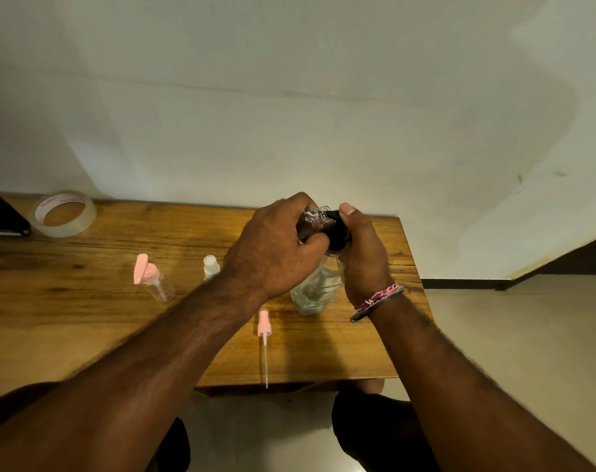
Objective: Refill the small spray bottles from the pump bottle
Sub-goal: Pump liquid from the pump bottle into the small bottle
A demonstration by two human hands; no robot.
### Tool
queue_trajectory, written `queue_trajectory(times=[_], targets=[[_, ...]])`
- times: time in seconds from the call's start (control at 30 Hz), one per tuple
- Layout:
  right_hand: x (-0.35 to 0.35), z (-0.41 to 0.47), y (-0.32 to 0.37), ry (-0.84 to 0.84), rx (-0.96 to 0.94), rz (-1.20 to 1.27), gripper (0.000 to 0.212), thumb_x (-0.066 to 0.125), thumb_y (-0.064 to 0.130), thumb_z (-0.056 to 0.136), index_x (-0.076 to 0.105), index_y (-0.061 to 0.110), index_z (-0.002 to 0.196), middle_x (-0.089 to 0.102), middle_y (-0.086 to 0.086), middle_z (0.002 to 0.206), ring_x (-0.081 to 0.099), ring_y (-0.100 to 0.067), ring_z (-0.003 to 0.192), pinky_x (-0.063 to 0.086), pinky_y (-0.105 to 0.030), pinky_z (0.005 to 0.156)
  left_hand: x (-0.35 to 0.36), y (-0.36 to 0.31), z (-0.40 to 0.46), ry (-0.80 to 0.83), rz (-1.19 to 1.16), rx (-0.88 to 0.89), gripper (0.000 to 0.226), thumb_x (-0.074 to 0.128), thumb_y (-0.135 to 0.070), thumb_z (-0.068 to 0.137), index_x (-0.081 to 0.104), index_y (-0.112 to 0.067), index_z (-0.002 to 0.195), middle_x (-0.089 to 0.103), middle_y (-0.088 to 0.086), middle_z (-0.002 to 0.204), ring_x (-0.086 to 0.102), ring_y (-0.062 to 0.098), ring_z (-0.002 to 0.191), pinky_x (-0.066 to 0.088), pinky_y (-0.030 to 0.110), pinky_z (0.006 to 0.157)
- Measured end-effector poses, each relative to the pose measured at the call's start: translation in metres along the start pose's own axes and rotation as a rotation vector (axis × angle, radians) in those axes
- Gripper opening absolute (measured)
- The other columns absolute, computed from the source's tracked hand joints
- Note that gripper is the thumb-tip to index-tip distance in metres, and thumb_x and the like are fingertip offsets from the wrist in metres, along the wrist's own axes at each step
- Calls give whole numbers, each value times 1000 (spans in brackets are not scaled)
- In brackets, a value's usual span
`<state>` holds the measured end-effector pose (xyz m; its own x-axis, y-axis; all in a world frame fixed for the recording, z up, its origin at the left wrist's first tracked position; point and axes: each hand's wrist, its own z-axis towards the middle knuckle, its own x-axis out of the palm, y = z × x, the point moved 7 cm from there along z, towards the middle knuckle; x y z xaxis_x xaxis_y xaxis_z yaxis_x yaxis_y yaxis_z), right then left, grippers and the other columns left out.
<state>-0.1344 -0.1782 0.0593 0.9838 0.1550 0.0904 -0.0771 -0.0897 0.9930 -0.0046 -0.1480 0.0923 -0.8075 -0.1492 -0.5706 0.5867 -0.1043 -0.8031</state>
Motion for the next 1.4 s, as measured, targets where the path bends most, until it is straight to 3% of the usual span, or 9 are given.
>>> queue_trajectory(times=[0.13, 0.37, 0.47, 0.6, 0.97, 1.07, 1.17, 1.3, 1.4], targets=[[-2, 0, -1, -20, -3, -3, 34, 60, 62, 75, 81, 35, 77, 74, 7, 81, 65, -17, 92, 49, -48, 93, 1, 1, 0, 0, -4, -3, 14, 70, -23, 89, 63, -23, 100, 65, -6, 86, 61, 14, 79, 44, 28, 63], [5, -3, 6, 50, -18, -98, 42, 50, 70, 78, 81, 43, 81, 79, 6, 85, 72, -14, 93, 49, -57, 105, -3, -3, 1, -16, -8, 18, 14, 69, -24, 90, 62, -23, 103, 66, -5, 89, 61, 12, 79, 42, 25, 63], [4, -3, 6, 66, -15, -99, 48, 52, 76, 78, 82, 40, 88, 79, 1, 94, 71, -21, 104, 46, -61, 108, -3, -4, 0, -14, -18, 19, 14, 69, -23, 91, 62, -23, 103, 66, -4, 90, 60, 11, 78, 40, 22, 63], [2, -6, 2, 128, 21, -52, 77, 59, 89, 71, 79, 25, 111, 75, -13, 117, 65, -33, 122, 39, -62, 113, -5, -5, 1, -21, -26, 29, 12, 70, -23, 90, 62, -23, 101, 66, -5, 87, 59, 11, 78, 41, 25, 62], [3, -4, 0, 105, 33, -49, 80, 61, 87, 72, 77, 20, 113, 74, -17, 117, 63, -40, 122, 40, -67, 110, -5, -5, 1, -20, -31, 34, 12, 70, -24, 89, 61, -24, 98, 65, -7, 85, 59, 13, 78, 43, 28, 63], [2, -1, -1, 71, 7, -57, 59, 58, 76, 80, 80, 26, 101, 76, -12, 108, 65, -36, 117, 41, -67, 109, -4, -2, 1, -22, -17, 27, 13, 70, -25, 89, 62, -24, 100, 66, -5, 88, 62, 15, 81, 49, 30, 65], [0, -1, -1, 29, 12, -15, 44, 60, 66, 78, 81, 29, 91, 75, -5, 101, 64, -30, 110, 40, -66, 110, -3, 2, 1, -19, -1, 17, 14, 70, -24, 88, 62, -24, 101, 66, -5, 88, 61, 14, 80, 44, 28, 63], [0, -1, 1, 28, 14, -46, 34, 58, 61, 81, 81, 36, 82, 75, 6, 89, 65, -19, 101, 42, -63, 110, -2, 3, 0, -16, -2, 17, 14, 70, -23, 88, 62, -23, 100, 64, -5, 85, 59, 13, 77, 40, 26, 61], [4, -4, 4, 77, -13, -102, 43, 47, 64, 90, 81, 37, 88, 78, 1, 92, 71, -21, 101, 45, -63, 107, -3, 1, 0, -29, -10, 33, 13, 70, -24, 89, 62, -24, 99, 65, -6, 85, 61, 15, 77, 44, 29, 61]])
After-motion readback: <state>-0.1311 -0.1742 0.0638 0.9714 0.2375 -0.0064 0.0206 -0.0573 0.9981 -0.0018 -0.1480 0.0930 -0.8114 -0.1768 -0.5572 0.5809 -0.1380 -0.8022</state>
